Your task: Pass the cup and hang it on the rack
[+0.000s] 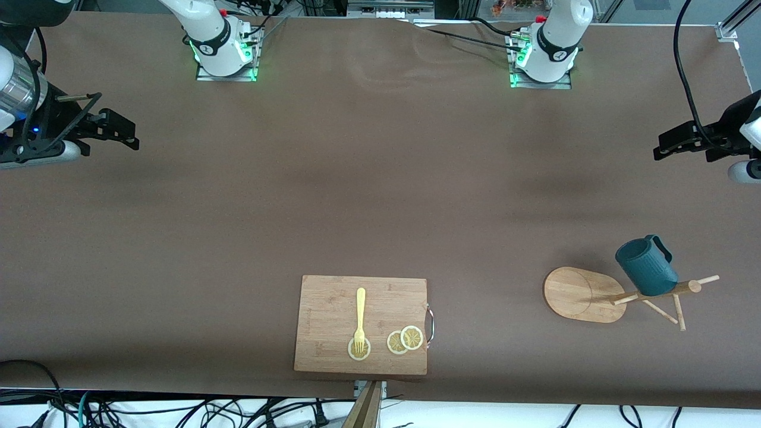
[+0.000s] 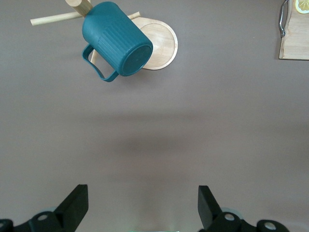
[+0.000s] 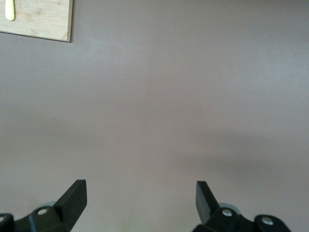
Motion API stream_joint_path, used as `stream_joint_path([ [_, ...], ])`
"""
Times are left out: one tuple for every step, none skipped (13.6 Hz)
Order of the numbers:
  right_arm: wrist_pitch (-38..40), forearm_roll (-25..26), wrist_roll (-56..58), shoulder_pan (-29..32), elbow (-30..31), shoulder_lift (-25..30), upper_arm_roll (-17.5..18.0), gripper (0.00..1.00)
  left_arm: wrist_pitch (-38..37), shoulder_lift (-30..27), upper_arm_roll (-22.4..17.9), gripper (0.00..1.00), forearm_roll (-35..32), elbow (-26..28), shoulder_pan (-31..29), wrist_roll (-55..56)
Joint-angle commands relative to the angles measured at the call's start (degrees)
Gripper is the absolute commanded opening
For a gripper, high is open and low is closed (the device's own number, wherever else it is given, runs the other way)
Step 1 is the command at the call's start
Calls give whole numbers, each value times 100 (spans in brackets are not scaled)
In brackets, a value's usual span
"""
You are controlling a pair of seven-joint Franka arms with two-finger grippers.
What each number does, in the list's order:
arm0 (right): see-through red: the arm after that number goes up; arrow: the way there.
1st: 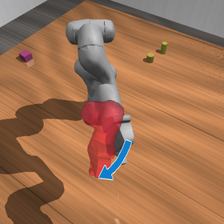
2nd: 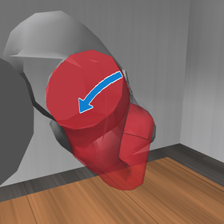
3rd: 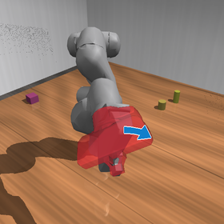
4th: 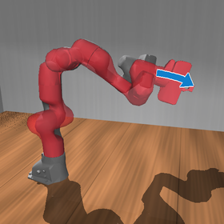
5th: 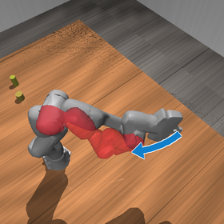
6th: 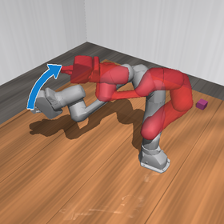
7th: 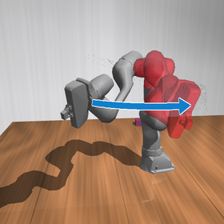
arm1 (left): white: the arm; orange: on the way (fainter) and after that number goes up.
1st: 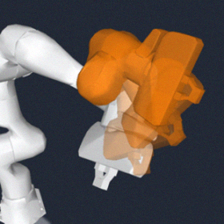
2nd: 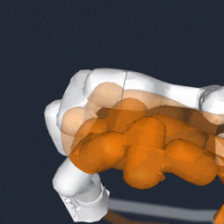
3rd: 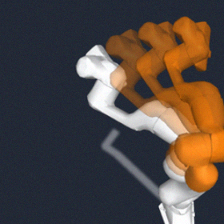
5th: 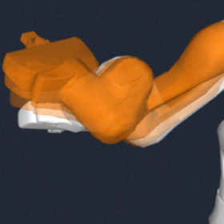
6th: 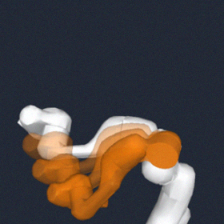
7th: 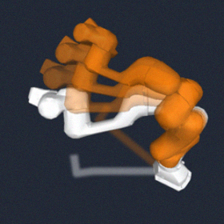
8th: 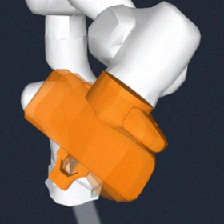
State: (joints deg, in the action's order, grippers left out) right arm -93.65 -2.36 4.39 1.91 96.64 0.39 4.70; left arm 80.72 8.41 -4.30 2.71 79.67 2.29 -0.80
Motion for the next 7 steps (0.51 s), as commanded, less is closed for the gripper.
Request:
stream_joint_path([
  [75, -72, -61, -24, -49, 49, 5, 100, -12, -15, 26, 100, -183, -13, 35, 62],
  [75, -72, -61, -41, -49, 49, 14, 100, -12, -15, 26, 100, -183, -13, 35, 62],
  [23, -72, -61, -59, -58, 40, 14, 100, -12, -15, 26, 100, -191, -4, 35, 62],
  [22, -63, -53, -59, -67, 31, 14, 100, -12, -15, 26, 100, -192, -4, 26, 62],
  [22, -54, -53, -94, -67, 40, 5, 100, -12, -15, 26, 100, -192, -13, 17, 62],
  [31, -63, -53, -111, -58, 49, 5, 100, -12, -15, 26, 100, -192, -13, 26, 54],
  [31, -63, -53, -111, -58, 40, 5, 100, -12, -15, 26, 100, -200, -13, 26, 54],
])
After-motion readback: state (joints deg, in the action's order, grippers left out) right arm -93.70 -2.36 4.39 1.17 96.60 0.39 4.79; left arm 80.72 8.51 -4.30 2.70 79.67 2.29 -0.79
